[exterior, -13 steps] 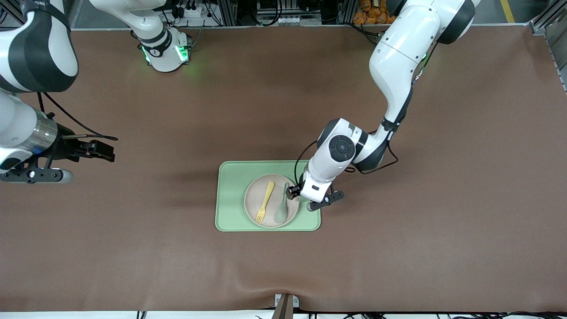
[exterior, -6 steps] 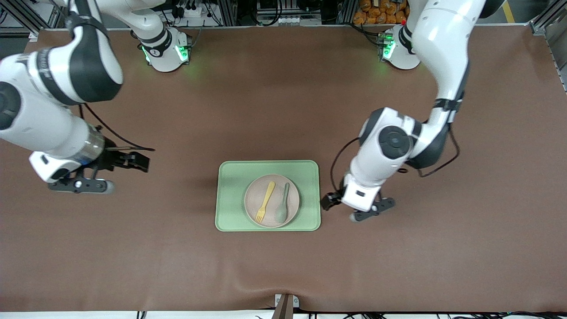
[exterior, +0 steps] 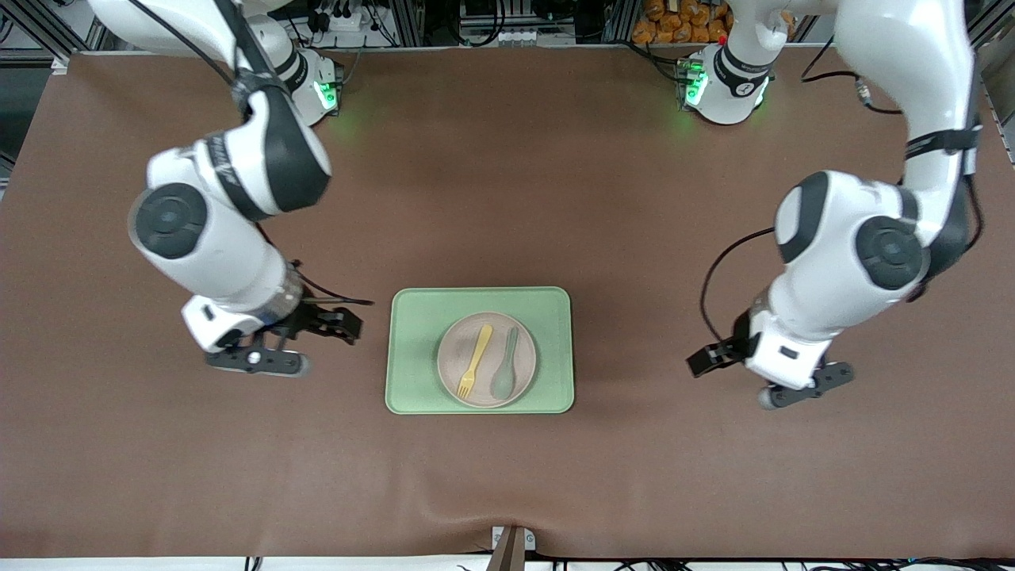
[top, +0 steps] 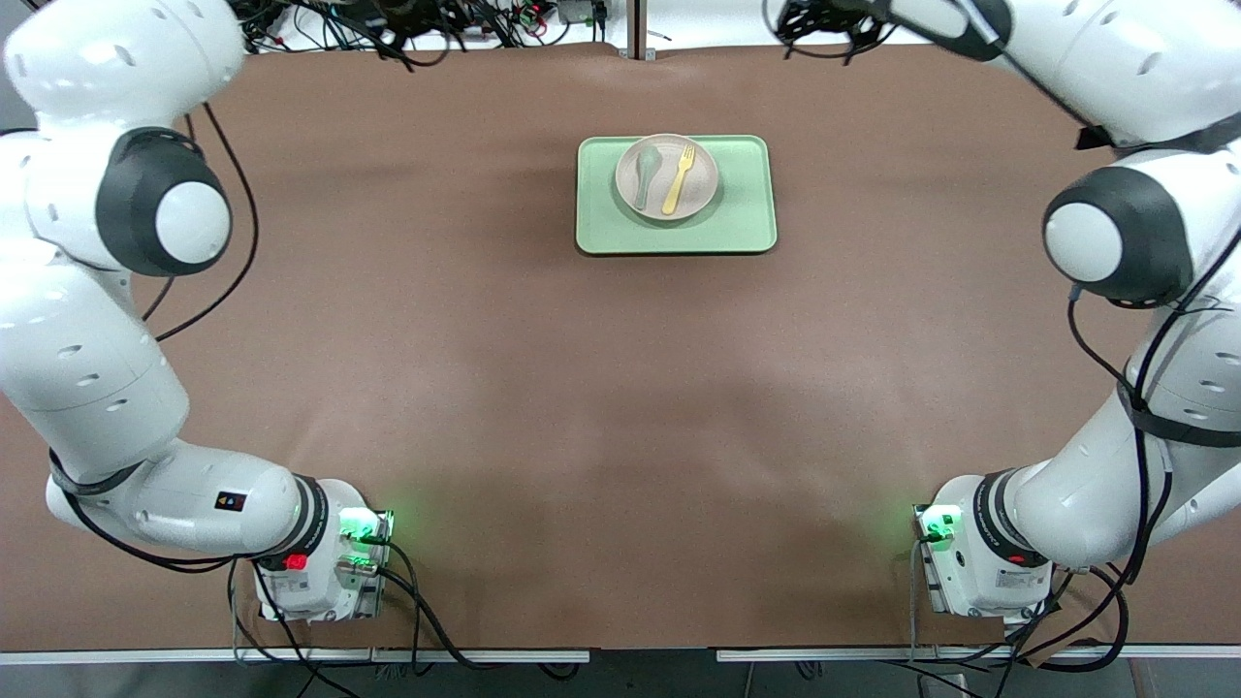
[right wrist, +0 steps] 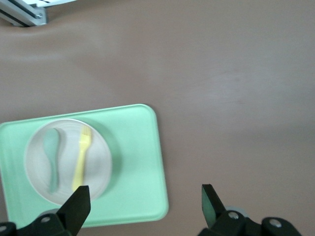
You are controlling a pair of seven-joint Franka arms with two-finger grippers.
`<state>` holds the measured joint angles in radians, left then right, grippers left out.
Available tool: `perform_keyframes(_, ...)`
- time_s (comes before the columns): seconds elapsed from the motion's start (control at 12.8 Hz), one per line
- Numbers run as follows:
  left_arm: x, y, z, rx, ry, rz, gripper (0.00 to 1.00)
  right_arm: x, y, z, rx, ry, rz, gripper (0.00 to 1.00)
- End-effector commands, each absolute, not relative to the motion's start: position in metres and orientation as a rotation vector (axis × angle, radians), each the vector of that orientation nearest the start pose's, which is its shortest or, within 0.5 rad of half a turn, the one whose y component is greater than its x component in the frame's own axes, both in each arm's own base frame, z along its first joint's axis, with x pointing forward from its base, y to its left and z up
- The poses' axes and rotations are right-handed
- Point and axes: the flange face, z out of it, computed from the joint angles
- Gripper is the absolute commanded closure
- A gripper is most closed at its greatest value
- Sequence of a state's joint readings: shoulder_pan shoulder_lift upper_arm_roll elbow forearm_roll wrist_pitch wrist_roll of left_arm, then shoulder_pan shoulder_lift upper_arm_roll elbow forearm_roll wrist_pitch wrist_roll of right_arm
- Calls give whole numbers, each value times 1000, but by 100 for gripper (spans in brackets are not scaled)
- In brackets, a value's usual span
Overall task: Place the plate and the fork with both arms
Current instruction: 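Release the plate with the left gripper while the right gripper reaches the fork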
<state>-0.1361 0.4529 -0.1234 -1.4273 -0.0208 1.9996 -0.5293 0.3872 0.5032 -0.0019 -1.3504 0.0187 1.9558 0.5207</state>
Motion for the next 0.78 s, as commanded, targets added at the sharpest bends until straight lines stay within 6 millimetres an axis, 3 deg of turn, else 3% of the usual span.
perform_keyframes(0.0, 668, -121, 480, -3188, -342, -84, 0, 670, 318, 413, -3042, 294, -144, 0)
perform_keyframes(0.16, 662, -92, 501, -3185, -273, -76, 0, 670, 363, 380, -3028, 254, -190, 0)
perform_keyframes(0.23, 658, -86, 515, -3186, -258, -102, 0, 672, 373, 371, -3017, 239, -212, 1)
perform_keyframes(0.31, 654, -82, 527, -3184, -264, -117, 0, 672, 379, 361, -3016, 228, -205, 10)
perform_keyframes(0.47, 641, -81, 554, -3178, -260, -129, 0, 664, 407, 331, -3030, 176, -192, 17)
perform_keyframes(0.7, 612, -86, 587, -3170, -124, -58, 0, 662, 420, 292, -3017, 197, -211, 20)
